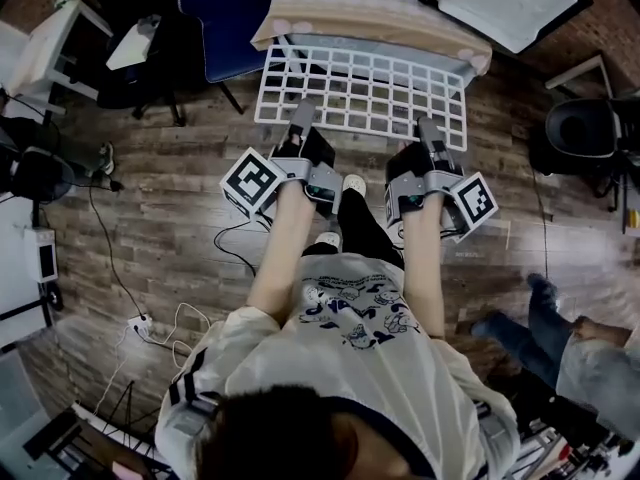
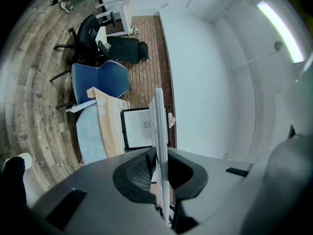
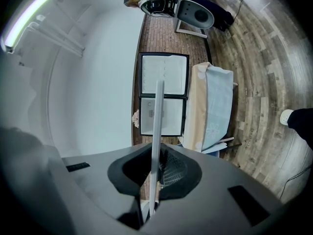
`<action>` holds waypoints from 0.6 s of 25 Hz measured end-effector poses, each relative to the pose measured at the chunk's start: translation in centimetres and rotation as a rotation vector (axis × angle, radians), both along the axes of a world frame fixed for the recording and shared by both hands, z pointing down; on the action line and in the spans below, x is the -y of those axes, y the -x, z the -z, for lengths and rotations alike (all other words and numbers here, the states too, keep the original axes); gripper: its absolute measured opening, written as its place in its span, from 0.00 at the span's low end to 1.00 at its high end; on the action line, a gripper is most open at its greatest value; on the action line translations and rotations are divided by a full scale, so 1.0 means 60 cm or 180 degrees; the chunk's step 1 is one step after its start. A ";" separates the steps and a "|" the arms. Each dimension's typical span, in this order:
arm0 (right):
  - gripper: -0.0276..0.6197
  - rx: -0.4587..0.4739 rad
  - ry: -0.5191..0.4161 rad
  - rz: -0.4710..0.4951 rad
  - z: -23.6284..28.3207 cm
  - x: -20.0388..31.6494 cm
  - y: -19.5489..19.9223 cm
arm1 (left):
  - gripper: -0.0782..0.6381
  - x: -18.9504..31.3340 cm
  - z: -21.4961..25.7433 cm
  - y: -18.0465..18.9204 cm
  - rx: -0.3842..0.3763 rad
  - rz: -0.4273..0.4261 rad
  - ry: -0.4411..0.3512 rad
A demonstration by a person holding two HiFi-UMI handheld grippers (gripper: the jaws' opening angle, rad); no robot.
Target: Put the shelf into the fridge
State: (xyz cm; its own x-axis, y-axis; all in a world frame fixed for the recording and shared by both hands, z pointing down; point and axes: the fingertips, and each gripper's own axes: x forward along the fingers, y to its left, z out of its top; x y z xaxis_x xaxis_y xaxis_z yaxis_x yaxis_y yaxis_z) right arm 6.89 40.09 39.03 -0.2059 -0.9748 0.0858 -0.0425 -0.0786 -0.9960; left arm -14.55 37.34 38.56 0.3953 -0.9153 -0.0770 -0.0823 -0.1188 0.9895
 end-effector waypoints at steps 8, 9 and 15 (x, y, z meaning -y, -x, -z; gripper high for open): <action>0.11 0.0043 0.0065 0.0070 -0.012 0.145 -0.060 | 0.17 0.139 -0.009 -0.058 0.0064 0.0073 0.0077; 0.11 0.0047 0.0072 0.0084 -0.012 0.170 -0.069 | 0.17 0.162 -0.009 -0.067 0.0067 0.0085 0.0086; 0.11 0.0025 0.0019 0.0141 0.006 0.268 -0.110 | 0.17 0.254 0.005 -0.105 0.0049 0.0137 0.0052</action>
